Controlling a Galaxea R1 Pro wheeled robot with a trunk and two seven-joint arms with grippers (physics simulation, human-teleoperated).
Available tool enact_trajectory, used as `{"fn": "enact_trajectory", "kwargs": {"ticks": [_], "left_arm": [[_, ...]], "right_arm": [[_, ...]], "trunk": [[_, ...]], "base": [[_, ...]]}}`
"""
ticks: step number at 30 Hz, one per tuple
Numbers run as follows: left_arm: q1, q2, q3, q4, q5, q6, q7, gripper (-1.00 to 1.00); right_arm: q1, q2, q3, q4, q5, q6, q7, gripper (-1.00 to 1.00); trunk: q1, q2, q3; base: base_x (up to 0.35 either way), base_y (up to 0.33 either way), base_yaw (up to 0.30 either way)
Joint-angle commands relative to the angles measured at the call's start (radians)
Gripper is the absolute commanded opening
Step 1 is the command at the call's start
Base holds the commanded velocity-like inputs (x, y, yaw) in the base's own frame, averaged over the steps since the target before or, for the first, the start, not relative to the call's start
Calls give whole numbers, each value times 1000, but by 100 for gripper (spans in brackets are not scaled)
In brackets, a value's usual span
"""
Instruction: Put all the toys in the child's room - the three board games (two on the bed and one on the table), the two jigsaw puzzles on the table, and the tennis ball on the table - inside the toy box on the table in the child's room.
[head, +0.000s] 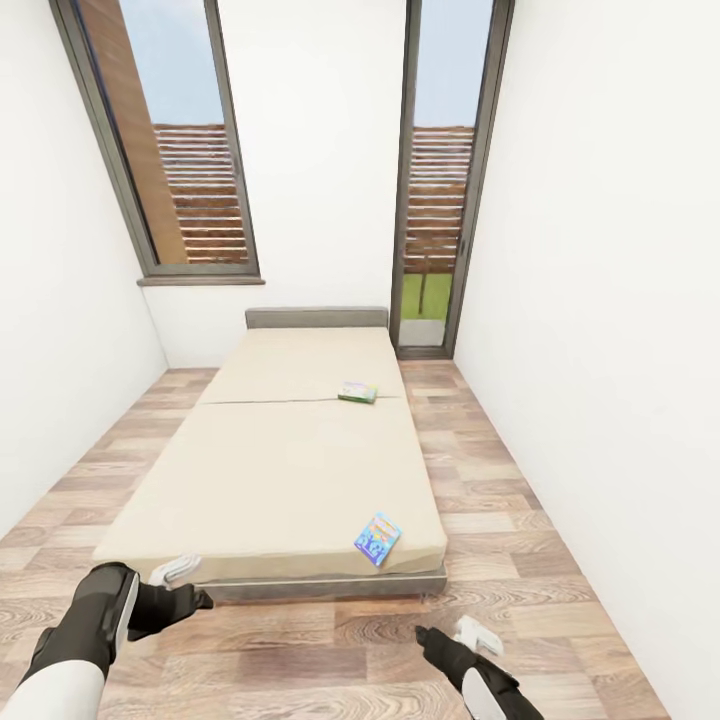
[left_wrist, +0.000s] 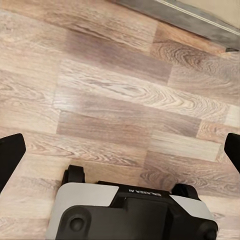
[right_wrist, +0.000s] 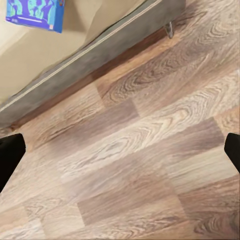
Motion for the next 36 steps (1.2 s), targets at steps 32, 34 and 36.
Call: {"fn": "enact_trajectory", "kwargs": {"ticks": [32,34,36], "left_arm": [[-4,0,6,-1,-12,3,-10,100],[-4,0,6,-1,-11,3,-10,100],[-4,0,6,-1,-11,3,-10,100]], "right_arm": [[0,-22,-101,102,-226,0,445,100],[0,-22,-101,102,-226,-10,446,100],[0,-22,-102,102,-226,-24,446,100]], "trunk": [[123,-225,-102],[131,-239,-108],[138,-253,-114]], "base": [[0,0,0],[0,0,0],[0,0,0]]}}
